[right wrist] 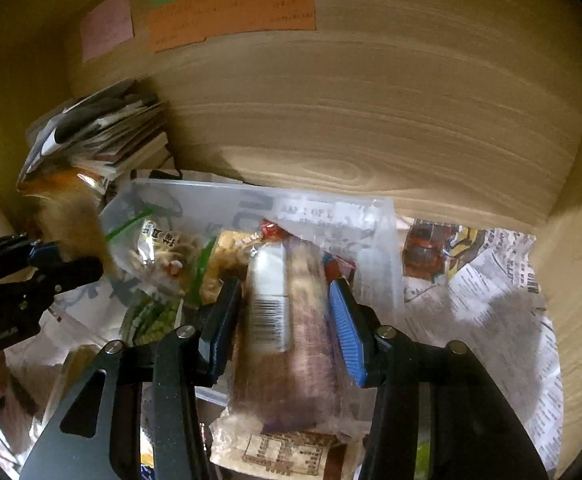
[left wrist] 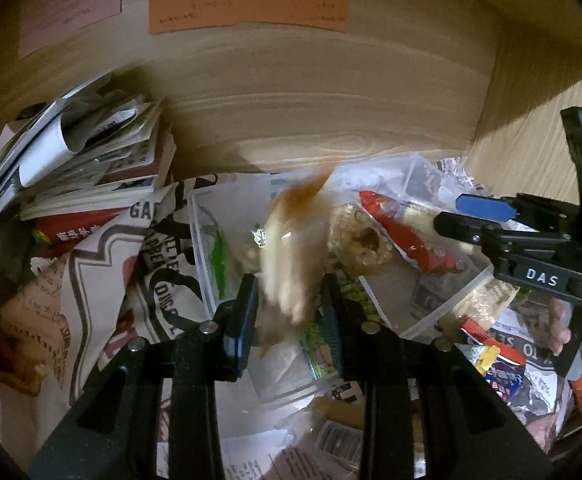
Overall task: Organize snacks
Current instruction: 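Carry the pastry and wafer roll over the clear box and open both grippers, then grasp the clear bag of brown cookies with the left gripper while the right grasps a wafer stick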
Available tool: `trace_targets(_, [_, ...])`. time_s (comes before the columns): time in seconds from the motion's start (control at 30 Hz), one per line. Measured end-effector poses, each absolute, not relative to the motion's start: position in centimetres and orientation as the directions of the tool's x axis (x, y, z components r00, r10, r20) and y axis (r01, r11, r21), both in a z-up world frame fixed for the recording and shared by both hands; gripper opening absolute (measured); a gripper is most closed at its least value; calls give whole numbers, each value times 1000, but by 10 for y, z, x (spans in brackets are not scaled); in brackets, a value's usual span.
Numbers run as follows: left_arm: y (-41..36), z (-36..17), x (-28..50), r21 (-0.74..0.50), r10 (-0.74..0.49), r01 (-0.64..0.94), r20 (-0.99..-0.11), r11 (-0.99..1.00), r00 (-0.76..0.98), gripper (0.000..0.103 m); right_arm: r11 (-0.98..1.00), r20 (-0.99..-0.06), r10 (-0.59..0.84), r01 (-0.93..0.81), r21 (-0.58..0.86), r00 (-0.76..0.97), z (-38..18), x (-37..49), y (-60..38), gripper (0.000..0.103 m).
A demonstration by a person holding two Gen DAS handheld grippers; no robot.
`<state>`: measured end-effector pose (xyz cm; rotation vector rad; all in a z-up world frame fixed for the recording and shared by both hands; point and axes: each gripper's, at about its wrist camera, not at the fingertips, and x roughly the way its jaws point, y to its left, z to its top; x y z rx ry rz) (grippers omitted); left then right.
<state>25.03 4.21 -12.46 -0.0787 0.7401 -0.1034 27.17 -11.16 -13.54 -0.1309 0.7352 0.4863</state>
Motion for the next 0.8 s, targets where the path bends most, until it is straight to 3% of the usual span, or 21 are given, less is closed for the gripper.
trace_targets(0.1, [39, -127, 253, -105, -120, 66, -675, 992, 728, 40, 883, -667, 377, -466, 51, 643, -132, 267, -113, 60])
trace_targets(0.17, [37, -127, 253, -105, -118, 64, -673, 992, 730, 45, 883, -652, 387, -467, 58, 652, -127, 261, -117, 65])
trace_targets(0.5, [35, -101, 214, -106, -124, 75, -605, 991, 787, 73, 868, -586, 420, -496, 36, 693, -99, 212, -133, 83])
trace_targets(0.63, [33, -97, 195, -112, -131, 80, -594, 990, 794, 92, 861, -576, 428, -507, 27, 696, -96, 191, -137, 84])
trace_targets(0.8, [26, -104, 179, -142, -149, 78, -612, 987, 777, 97, 861, -585, 425, -508, 26, 691, -103, 168, -138, 89])
